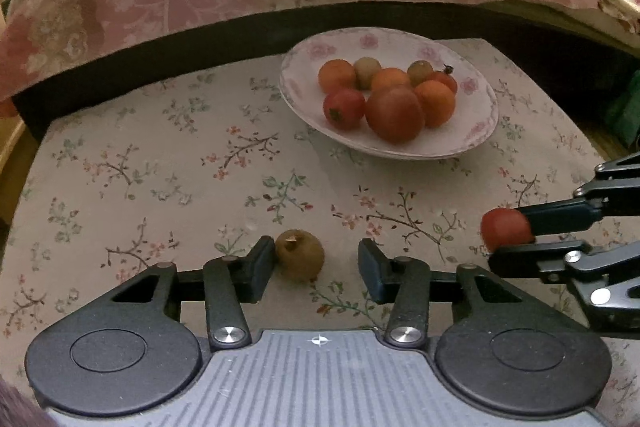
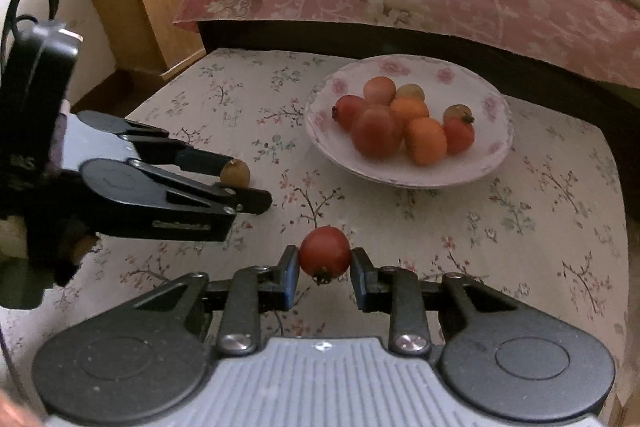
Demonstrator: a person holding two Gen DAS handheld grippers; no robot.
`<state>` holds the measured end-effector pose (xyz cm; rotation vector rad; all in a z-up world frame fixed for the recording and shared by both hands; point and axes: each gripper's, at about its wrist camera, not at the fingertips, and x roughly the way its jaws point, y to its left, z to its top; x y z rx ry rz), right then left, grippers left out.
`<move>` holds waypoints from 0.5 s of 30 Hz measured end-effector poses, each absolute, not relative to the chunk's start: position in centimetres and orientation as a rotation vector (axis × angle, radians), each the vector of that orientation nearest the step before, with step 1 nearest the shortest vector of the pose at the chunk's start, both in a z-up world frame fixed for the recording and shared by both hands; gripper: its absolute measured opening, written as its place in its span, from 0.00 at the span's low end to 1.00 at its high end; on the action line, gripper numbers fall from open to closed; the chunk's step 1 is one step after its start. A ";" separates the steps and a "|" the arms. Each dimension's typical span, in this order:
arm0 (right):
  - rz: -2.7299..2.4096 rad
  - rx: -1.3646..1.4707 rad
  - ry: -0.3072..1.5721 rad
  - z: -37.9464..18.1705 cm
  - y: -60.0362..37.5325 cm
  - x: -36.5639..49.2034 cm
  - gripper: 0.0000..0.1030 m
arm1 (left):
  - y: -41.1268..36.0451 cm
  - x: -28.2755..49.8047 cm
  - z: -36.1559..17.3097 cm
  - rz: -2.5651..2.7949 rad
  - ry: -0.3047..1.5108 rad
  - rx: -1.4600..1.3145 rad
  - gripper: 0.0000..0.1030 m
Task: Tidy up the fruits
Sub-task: 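Grasp the brown kiwi with the left tool while the right tool grasps the red tomato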
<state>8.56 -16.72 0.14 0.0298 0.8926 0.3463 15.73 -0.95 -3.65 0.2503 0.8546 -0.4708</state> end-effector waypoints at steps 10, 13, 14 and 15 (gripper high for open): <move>0.325 0.046 0.915 -0.4 -16.9 7.8 0.28 | -1.4 15.2 -3.4 -0.485 0.853 0.278 0.32; 0.319 0.055 0.920 -0.4 -17.0 7.4 0.28 | -1.4 14.7 -3.2 -0.491 0.861 0.278 0.32; 0.318 0.059 0.920 -0.3 -17.1 7.2 0.28 | -1.3 14.3 -3.1 -0.494 0.863 0.281 0.32; 0.317 0.063 0.921 -0.3 -17.2 7.1 0.28 | -1.2 13.9 -3.0 -0.498 0.867 0.279 0.32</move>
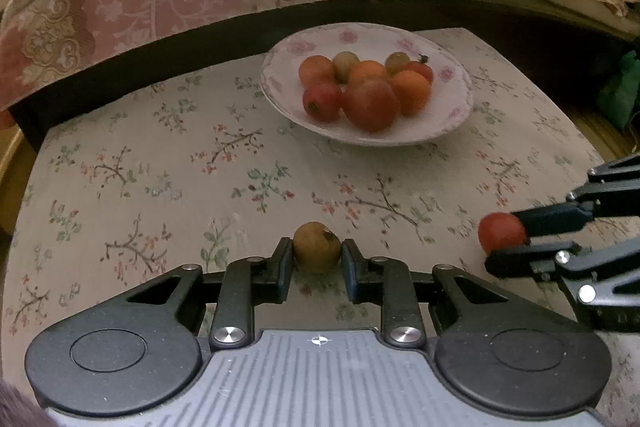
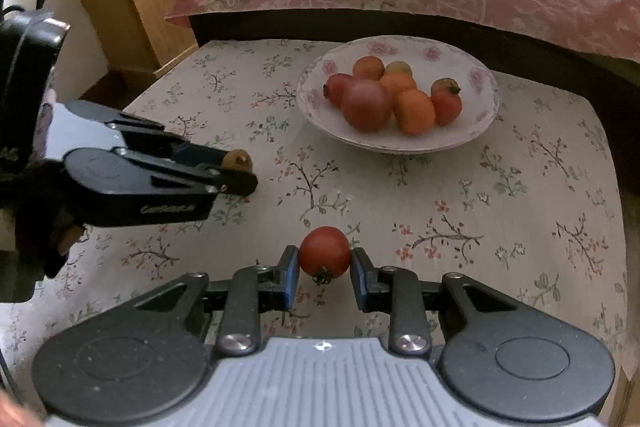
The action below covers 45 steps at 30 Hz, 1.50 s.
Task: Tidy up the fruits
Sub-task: 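Grasp the brown kiwi with the left tool while the right tool grasps the red tomato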
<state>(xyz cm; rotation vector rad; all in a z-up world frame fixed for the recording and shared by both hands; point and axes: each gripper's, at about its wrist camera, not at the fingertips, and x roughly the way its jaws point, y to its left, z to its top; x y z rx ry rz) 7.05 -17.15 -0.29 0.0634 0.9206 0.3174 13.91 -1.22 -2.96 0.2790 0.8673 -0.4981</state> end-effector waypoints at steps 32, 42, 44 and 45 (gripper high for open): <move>0.287 0.010 0.952 -1.0 -15.9 1.4 0.39 | -2.1 4.2 -2.6 -0.617 0.886 0.359 0.49; 0.305 -0.002 0.928 -0.9 -15.6 1.7 0.40 | -2.0 4.8 -2.7 -0.599 0.891 0.344 0.55; 0.303 -0.001 0.932 -1.1 -15.6 1.9 0.40 | -2.1 5.0 -3.0 -0.602 0.900 0.348 0.56; 0.304 0.000 0.932 -1.2 -15.7 1.9 0.40 | -2.1 5.0 -3.1 -0.603 0.904 0.349 0.56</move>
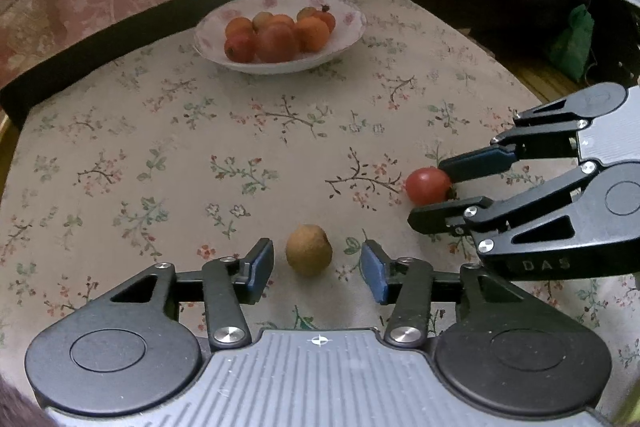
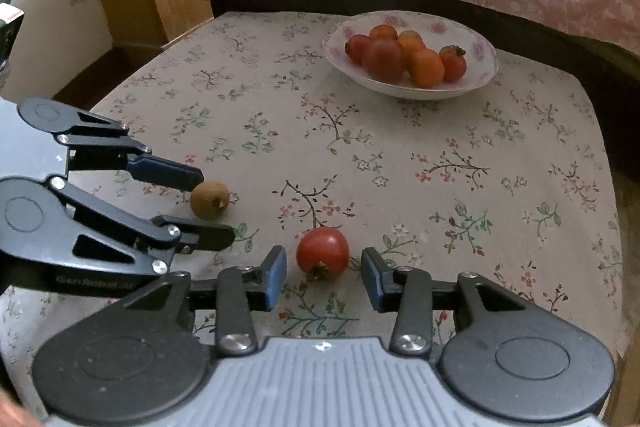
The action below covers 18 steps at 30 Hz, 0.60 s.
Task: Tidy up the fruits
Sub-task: 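Grasp the brown kiwi with the left tool while the right tool grasps the red tomato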
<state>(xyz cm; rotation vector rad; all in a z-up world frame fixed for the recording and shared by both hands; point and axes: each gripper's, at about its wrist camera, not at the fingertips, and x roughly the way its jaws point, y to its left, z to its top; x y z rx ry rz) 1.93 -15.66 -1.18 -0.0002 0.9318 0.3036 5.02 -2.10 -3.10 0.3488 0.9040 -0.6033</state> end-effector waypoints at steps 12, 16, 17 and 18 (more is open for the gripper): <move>0.315 0.011 0.925 -1.2 -15.8 2.3 0.40 | -2.2 5.8 -3.5 -0.602 0.920 0.327 0.55; 0.317 0.001 0.925 -1.2 -15.7 2.3 0.40 | -2.1 5.7 -3.5 -0.602 0.920 0.330 0.53; 0.318 -0.008 0.926 -1.2 -15.6 2.3 0.40 | -2.2 5.7 -3.5 -0.602 0.920 0.333 0.52; 0.318 -0.017 0.927 -1.2 -15.5 2.3 0.40 | -2.2 5.7 -3.4 -0.601 0.919 0.336 0.51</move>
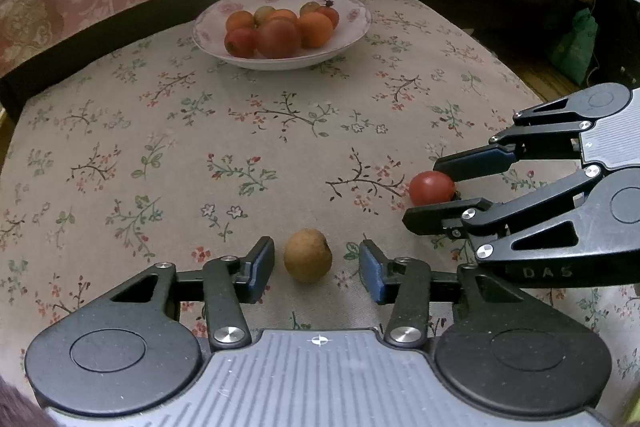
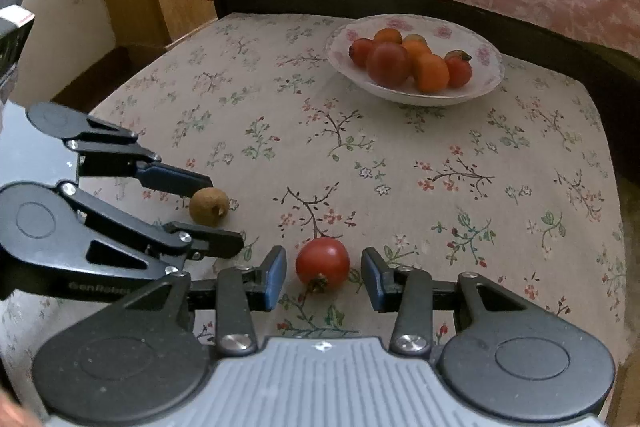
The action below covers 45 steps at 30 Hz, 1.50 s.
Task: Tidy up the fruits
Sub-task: 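Grasp the brown kiwi with the left tool while the right tool grasps the red tomato, then carry the kiwi and red tomato in both tools over the plate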
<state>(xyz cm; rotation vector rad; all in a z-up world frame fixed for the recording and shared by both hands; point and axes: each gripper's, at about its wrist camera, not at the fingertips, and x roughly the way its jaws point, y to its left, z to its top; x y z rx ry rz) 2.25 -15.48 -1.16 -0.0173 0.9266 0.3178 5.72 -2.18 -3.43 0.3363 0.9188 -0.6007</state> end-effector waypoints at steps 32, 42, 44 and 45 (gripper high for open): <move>0.304 0.000 0.880 0.8 -15.9 1.5 0.28 | -3.1 5.2 -1.3 -0.587 0.838 0.313 0.31; 0.283 0.035 0.857 1.4 -16.5 1.8 0.28 | -3.4 5.5 -1.2 -0.581 0.826 0.293 0.31; 0.281 0.039 0.855 1.5 -16.5 1.9 0.28 | -3.4 5.6 -1.1 -0.582 0.823 0.284 0.31; 0.279 0.043 0.852 1.5 -16.6 1.9 0.28 | -3.4 5.6 -1.0 -0.583 0.821 0.280 0.31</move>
